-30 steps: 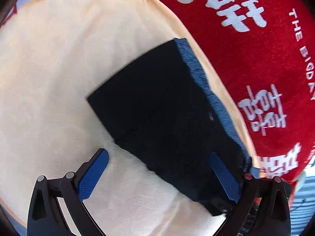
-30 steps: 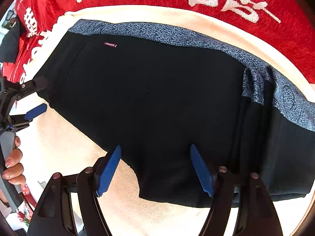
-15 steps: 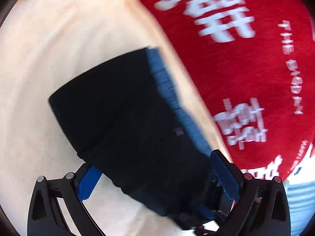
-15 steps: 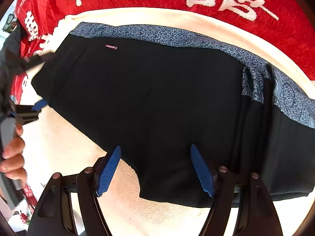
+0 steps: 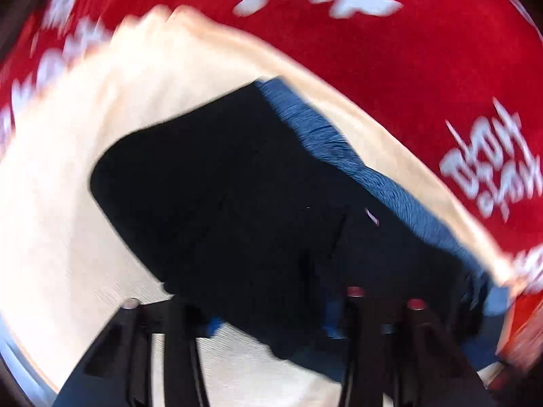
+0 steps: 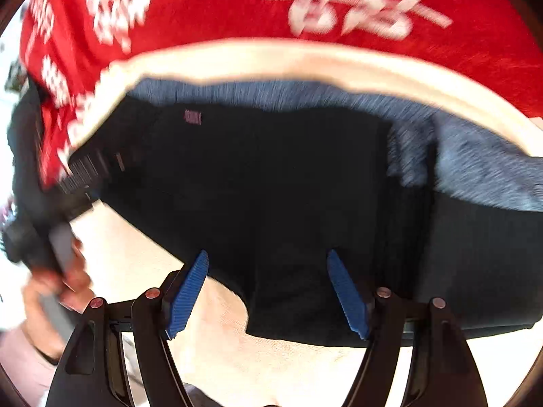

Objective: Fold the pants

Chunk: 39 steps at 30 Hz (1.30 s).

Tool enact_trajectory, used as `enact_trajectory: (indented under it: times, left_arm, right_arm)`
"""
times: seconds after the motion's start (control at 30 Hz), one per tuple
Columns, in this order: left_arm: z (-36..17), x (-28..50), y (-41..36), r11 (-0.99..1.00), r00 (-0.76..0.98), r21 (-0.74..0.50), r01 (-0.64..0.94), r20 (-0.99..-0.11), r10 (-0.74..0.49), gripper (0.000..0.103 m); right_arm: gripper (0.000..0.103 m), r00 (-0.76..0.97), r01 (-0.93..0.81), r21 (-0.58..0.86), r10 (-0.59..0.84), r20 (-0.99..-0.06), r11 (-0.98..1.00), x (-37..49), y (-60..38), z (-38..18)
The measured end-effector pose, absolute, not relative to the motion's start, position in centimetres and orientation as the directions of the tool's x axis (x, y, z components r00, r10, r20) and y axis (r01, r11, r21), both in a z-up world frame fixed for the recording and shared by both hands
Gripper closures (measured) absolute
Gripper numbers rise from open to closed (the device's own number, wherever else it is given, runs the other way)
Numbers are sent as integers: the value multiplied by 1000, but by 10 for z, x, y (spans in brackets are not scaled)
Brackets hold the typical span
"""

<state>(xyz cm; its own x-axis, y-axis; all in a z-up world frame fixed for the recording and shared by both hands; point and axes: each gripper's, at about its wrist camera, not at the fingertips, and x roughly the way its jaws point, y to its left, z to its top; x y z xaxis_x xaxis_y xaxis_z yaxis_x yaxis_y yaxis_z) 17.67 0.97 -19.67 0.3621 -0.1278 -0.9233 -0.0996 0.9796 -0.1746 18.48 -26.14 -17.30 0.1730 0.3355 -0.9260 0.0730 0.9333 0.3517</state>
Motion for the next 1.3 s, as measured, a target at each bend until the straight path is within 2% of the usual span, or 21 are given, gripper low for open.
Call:
enact_trajectory:
  times: [0.17, 0.33, 0.47, 0.6, 0.7, 0.73, 0.8, 0.83, 0.97, 1.13, 1.3]
  left_arm:
    - [-178, 154, -43, 980, 486, 101, 172, -874, 5, 63]
    - [-176, 145, -61, 953, 522, 197, 231, -851, 50, 63]
    - [-177, 144, -65, 943, 534, 225, 244, -843, 63, 63]
    - [-177, 136, -61, 934, 544, 246, 260, -836, 69, 63]
    - [-177, 134, -64, 932, 550, 250, 262, -833, 68, 63]
    - [-176, 133, -67, 932, 550, 249, 263, -833, 67, 63]
    - [-176, 134, -66, 934, 534, 246, 259, -842, 73, 63]
    - [-174, 134, -66, 939, 523, 232, 254, -850, 68, 63]
    - [-153, 130, -81, 919, 565, 252, 304, -824, 39, 63]
    - [-112, 112, -124, 884, 613, 258, 390, -789, -41, 63]
    - [-73, 91, -191, 844, 628, 239, 480, -765, -141, 63]
  right_arm:
    - [22, 160, 54, 490, 476, -865, 870, 238, -269, -131]
    - [18, -14, -96, 580, 581, -814, 809, 299, -202, -115]
    - [18, -193, -230, 562, 528, -827, 795, 333, -130, -120]
    - [18, -350, -284, 549, 448, -822, 786, 347, -73, -142]
    - [19, -398, -297, 493, 363, -842, 818, 350, -56, -164]
    - [40, -395, -297, 479, 350, -849, 826, 349, -56, -169]
    - [75, -373, -282, 471, 357, -856, 836, 348, -63, -171]
    - [80, -339, -274, 470, 373, -863, 839, 346, -71, -165]
    - [81, -232, -247, 530, 482, -845, 811, 331, -115, -135]
    - [81, -62, -131, 644, 643, -764, 753, 304, -200, -96]
    - [81, 133, -70, 717, 719, -683, 694, 258, -298, -64]
